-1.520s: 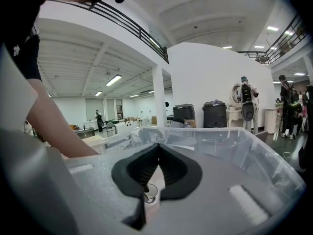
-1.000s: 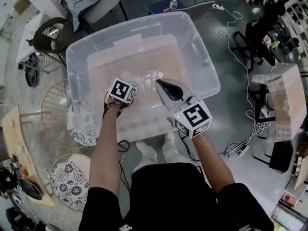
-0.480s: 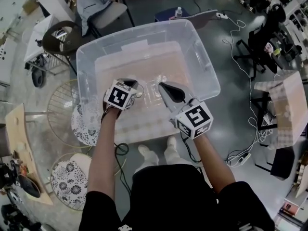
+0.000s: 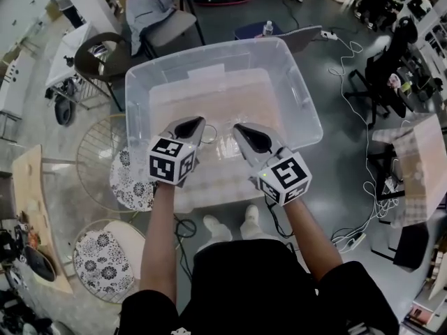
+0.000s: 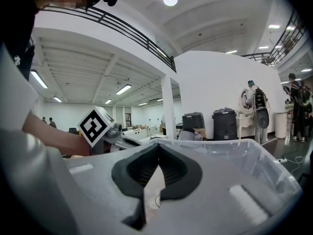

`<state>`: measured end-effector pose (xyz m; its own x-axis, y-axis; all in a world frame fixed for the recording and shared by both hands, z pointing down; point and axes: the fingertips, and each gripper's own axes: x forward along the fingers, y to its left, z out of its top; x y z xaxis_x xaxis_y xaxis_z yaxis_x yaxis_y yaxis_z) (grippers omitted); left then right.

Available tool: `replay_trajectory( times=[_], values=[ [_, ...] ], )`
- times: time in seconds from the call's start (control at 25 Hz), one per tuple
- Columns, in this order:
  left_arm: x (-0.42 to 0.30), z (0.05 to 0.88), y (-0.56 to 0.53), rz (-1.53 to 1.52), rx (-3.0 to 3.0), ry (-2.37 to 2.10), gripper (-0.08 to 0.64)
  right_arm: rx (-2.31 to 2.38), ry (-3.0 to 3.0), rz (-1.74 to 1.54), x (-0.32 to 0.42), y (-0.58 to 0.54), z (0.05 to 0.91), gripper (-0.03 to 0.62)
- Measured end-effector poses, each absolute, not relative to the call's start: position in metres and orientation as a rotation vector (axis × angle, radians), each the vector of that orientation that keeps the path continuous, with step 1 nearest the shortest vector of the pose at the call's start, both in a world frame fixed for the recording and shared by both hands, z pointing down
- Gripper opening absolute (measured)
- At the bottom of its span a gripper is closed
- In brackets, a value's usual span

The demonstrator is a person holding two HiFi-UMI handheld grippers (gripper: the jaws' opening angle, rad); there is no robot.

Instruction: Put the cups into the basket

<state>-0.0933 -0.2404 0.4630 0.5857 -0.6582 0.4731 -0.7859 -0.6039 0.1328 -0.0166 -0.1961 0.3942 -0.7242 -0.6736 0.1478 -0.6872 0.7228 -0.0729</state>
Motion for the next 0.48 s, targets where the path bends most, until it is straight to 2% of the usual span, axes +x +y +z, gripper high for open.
replay_trajectory(
  times=[0.48],
  values=[
    [-0.109, 0.396, -0.171, 0.259, 2.536, -1.564, 0.008, 1.061, -2.854, 0.135, -0.03, -0.169, 0.374, 0.003]
  ],
)
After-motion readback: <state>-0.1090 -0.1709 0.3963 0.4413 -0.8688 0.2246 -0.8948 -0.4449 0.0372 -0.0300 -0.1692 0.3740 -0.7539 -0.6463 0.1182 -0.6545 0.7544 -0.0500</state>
